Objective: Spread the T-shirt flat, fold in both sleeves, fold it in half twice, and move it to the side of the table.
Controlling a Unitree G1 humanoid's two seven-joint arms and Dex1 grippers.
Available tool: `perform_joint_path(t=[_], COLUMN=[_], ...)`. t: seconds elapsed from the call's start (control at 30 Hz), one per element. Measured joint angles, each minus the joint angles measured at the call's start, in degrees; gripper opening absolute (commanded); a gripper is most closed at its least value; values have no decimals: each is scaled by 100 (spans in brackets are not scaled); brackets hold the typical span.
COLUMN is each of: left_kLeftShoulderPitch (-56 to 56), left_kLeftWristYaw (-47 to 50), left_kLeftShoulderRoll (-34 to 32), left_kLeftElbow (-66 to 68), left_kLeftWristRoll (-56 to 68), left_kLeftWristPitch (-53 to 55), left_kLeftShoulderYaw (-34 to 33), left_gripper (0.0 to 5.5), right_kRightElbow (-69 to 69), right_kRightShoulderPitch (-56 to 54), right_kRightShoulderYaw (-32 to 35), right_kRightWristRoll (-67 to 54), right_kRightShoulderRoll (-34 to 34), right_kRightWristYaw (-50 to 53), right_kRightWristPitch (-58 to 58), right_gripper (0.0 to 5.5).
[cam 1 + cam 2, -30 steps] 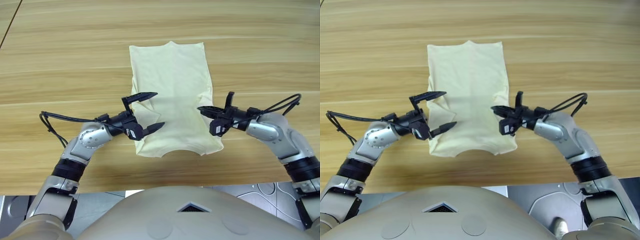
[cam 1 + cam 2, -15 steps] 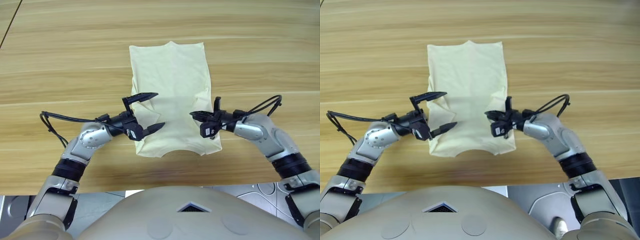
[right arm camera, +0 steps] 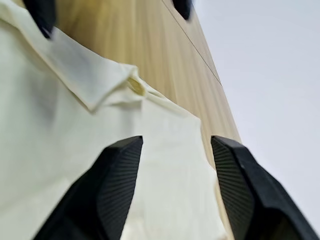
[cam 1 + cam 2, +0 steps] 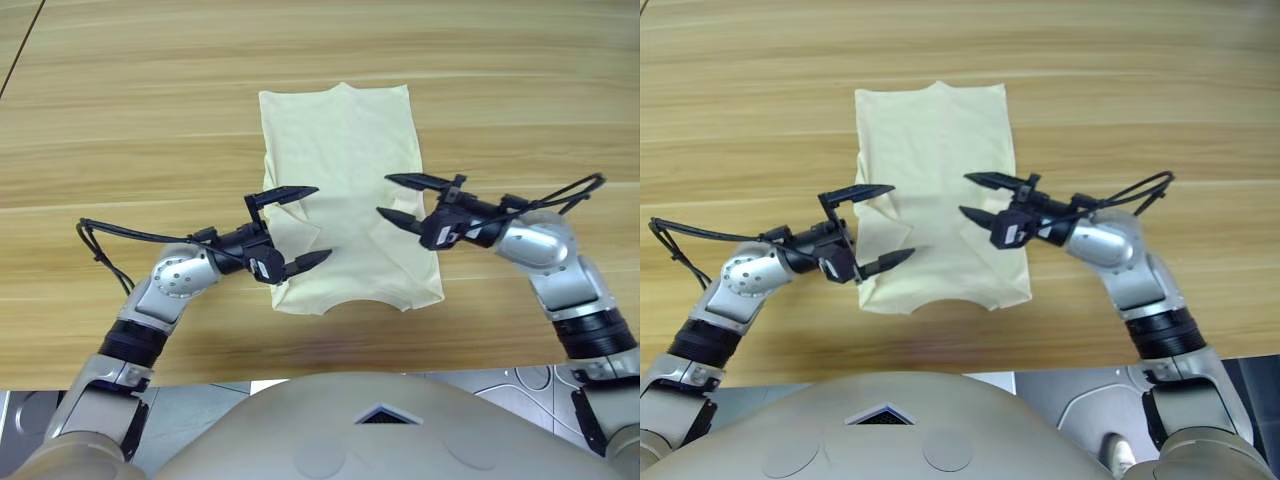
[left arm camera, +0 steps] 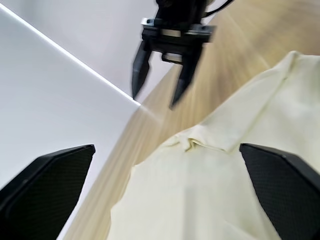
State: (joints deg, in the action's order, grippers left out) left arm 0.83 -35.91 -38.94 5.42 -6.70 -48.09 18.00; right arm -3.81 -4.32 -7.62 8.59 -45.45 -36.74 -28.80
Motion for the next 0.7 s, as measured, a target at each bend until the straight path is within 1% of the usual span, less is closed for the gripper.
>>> perform_joint_path(t=[0.03, 0.1, 0.13, 0.23, 0.3, 0.4, 0.6, 0.7], left_kLeftShoulderPitch=[-67, -340, -468, -1071, -1429, -1618, -1393, -1262], left_kLeftWristYaw=[-88, -264, -299, -292, -353, -467, -594, -618], left_kLeftShoulderRoll=[-224, -1027, -1245, -1656, -1888, -1871, -1271, -1178], left_kLeftElbow=[-4, -2, -77, -375, -558, -721, -744, -652], left_kLeftWristRoll=[-9, -55, -114, -473, -499, -551, -640, -600], left_kLeftWristPitch=[43, 134, 202, 307, 300, 280, 263, 257], left_kLeftShoulderYaw=[-119, -560, -747, -1177, -1271, -1027, -270, -92], left_gripper=[540, 540, 540, 540, 540, 540, 540, 540], right_kRightElbow=[95, 460, 505, 385, 236, -22, -42, -24], right_kRightShoulderPitch=[88, 521, 687, 1345, 1957, 2518, 2539, 2510], right_kRightShoulderYaw=[215, 578, 639, 726, 746, 709, 353, 200], right_kRightWristRoll=[101, 479, 601, 710, 692, 612, 509, 434], right_kRightShoulderRoll=[-205, -722, -807, -1088, -1284, -1415, -1419, -1417], right_kRightWristYaw=[50, 79, 79, -27, -212, -395, -497, -519], right_kRightWristPitch=[-3, 31, 29, -59, -225, -542, -904, -994], right_gripper=[331, 379, 391, 442, 470, 475, 475, 475])
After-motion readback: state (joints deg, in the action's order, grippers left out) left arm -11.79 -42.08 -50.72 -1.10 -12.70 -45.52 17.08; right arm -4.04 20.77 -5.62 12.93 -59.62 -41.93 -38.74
